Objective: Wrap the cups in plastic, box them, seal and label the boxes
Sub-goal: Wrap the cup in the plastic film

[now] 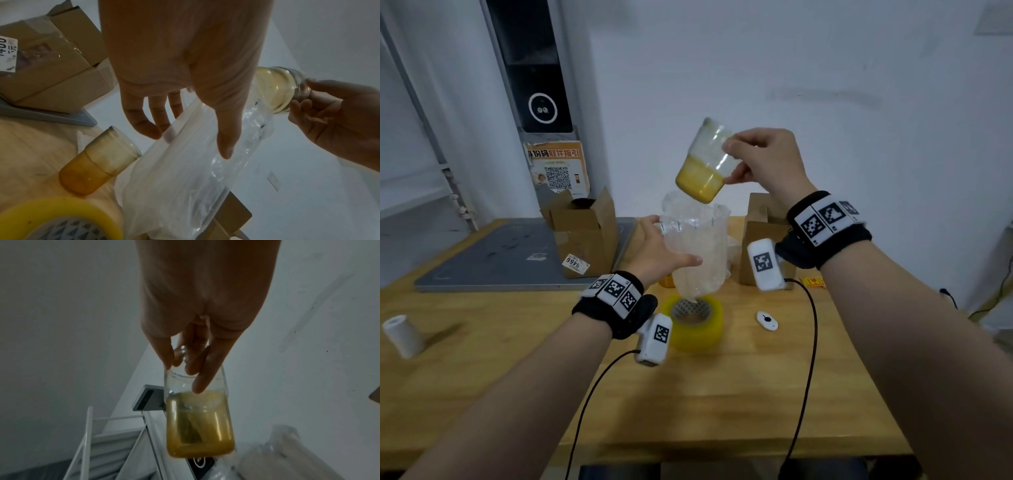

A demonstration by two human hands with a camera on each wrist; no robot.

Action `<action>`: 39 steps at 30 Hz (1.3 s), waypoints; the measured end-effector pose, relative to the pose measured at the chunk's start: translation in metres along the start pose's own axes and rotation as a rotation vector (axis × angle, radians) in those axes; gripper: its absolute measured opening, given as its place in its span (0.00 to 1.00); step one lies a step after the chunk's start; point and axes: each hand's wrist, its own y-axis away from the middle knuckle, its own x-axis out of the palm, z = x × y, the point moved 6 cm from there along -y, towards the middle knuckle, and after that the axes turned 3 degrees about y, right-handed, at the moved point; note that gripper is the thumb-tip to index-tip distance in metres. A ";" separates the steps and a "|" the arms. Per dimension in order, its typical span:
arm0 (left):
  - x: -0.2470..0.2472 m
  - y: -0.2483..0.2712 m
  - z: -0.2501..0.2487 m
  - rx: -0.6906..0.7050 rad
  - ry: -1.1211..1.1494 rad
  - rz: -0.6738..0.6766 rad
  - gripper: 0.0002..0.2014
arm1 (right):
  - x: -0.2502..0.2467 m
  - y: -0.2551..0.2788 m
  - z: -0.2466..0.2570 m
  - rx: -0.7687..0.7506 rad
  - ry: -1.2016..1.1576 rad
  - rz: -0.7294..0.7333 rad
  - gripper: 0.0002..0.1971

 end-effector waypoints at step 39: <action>0.023 0.011 0.025 -0.102 0.064 -0.005 0.48 | 0.045 0.037 -0.078 0.132 0.710 0.517 0.13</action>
